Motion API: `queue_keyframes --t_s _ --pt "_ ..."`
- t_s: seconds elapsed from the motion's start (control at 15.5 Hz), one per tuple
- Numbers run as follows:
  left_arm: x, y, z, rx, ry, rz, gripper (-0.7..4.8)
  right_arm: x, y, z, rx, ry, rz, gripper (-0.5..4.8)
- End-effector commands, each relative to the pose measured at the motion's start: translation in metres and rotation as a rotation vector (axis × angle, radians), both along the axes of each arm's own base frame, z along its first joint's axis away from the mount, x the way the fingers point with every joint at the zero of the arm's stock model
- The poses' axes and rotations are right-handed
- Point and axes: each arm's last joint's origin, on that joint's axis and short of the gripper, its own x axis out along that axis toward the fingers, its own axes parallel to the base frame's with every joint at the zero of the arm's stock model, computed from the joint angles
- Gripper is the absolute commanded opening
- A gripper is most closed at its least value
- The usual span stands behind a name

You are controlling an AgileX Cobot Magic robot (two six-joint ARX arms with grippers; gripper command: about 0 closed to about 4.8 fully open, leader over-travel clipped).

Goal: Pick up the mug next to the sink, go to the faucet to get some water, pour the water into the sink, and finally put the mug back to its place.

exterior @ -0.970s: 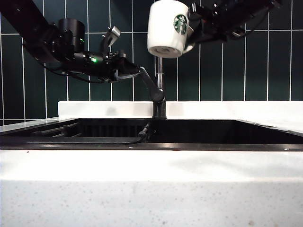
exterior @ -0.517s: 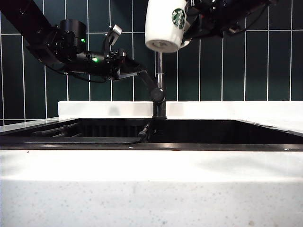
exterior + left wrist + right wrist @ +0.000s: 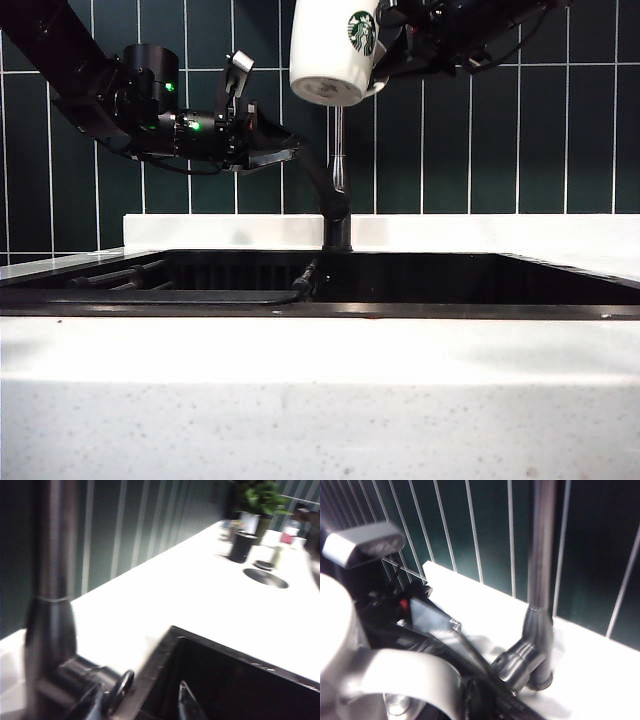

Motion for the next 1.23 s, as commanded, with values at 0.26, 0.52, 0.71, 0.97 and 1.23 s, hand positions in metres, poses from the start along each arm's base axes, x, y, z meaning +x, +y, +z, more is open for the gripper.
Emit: queue_keyframes --t_s 0.26,0.52,0.71,0.97,1.23 --pt "-0.002 -0.003 0.007 -0.007 -0.012 -0.016 1.83 -0.002 -0.001 0.015 -0.032 -0.096 0.005 -0.01" --pt "0.001 -0.002 0.001 0.044 -0.05 0.09 1.83 -0.002 -0.001 0.015 -0.037 -0.096 -0.002 -0.01" --pt "0.0 -0.002 -0.003 0.076 -0.044 0.086 1.83 -0.002 -0.002 0.014 -0.057 -0.105 -0.007 -0.01" --pt "0.002 -0.002 -0.003 0.081 -0.045 0.127 1.83 -0.002 -0.002 0.012 -0.069 -0.093 -0.009 -0.01" --pt "0.002 -0.002 -0.002 0.076 -0.065 0.129 1.83 -0.002 -0.002 0.012 -0.083 -0.107 -0.007 -0.01"
